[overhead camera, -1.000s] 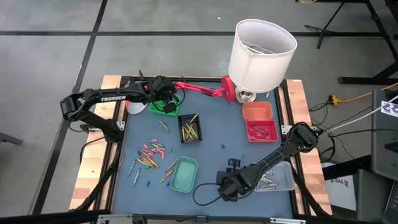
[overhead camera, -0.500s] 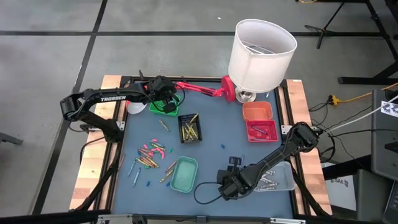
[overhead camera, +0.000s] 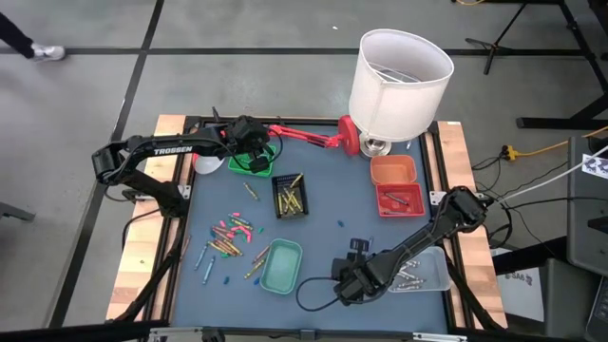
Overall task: Sort crayons
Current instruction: Put the orange crayon into the orange bin
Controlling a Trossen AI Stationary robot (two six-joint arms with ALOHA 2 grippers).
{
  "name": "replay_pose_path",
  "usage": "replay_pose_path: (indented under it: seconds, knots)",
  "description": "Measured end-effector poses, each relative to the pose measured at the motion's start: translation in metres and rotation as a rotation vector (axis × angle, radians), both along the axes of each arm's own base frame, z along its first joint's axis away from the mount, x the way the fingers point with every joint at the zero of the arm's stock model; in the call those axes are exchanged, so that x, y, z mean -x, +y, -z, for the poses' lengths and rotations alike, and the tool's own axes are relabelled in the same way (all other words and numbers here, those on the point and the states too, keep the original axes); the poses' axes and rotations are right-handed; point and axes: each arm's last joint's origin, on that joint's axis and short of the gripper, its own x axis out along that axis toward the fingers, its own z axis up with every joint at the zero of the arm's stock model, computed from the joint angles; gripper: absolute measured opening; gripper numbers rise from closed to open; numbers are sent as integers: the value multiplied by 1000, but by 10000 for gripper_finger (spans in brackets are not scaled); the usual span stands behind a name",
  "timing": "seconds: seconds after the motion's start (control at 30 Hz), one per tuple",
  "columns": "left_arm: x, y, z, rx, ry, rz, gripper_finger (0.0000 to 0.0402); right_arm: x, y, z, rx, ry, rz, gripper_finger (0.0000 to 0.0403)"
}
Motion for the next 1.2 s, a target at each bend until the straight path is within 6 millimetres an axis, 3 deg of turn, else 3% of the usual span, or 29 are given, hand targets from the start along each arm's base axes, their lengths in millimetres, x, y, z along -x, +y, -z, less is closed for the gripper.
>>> replay_pose_path:
  seconds: [0.4,0.83,1.2]
  knots:
    - [0,0,0,0,1,0,92,5,-4,12,-8,6,22,130]
    - [0,0,0,-1,1,2,92,5,-4,12,4,-8,17,9]
    - [6,-12,-21,-43,-63,36,92,-1,-7,0,82,19,-41,20]
